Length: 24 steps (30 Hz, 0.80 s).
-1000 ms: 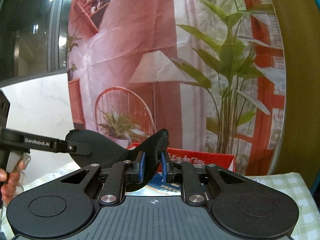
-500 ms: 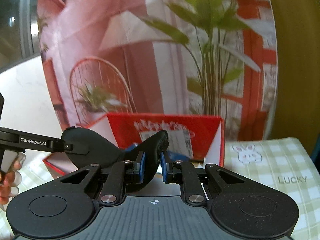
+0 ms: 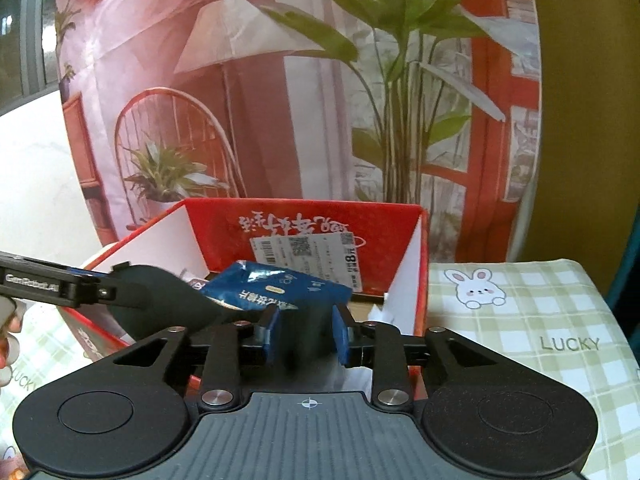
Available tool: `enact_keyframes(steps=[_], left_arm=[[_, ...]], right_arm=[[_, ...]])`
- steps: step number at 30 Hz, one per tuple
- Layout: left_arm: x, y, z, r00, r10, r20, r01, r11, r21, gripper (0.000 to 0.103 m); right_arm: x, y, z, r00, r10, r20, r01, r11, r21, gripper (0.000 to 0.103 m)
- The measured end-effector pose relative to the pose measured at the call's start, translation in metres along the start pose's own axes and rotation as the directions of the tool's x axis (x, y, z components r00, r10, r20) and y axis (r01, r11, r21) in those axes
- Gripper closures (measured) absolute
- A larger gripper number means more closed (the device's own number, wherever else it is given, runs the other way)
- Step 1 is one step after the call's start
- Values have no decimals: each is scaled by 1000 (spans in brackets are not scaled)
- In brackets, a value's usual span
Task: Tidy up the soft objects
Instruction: 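Open both grippers to release the eye mask and withdraw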
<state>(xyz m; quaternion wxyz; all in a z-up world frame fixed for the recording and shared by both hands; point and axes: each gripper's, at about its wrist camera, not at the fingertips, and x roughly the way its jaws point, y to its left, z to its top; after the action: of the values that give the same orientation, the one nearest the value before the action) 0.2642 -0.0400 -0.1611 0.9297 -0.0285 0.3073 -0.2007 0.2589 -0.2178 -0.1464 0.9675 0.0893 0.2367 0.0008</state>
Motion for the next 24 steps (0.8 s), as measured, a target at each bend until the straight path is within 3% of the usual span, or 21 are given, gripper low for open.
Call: enact_keyframes(steps=[4,7,11,19,24], left_arm=[[-10,-5,-2,1000,19,8,-19,1000,12,3],[-19,-9,-4,999,49,11,-50,998,31,0],[-35,-13,-9,996,79,27,-80,996,44,0],[-76,-21,-32,983,174,54,-178,980,87,0],[-101,-22,-60,982,182,42,-185,981,61,0]], right_arm=[[-7,1,-1,999,-37,16,37,999,3,37],[-15,4,-2,999,-40,29,40,999,9,26],[-29,12,-4,998,-35,49,34,999,18,0],[-62,31,-18,998,-19,58,14,996,86,0],[-83,43,-44,1000,11,24,-14,992,129,0]])
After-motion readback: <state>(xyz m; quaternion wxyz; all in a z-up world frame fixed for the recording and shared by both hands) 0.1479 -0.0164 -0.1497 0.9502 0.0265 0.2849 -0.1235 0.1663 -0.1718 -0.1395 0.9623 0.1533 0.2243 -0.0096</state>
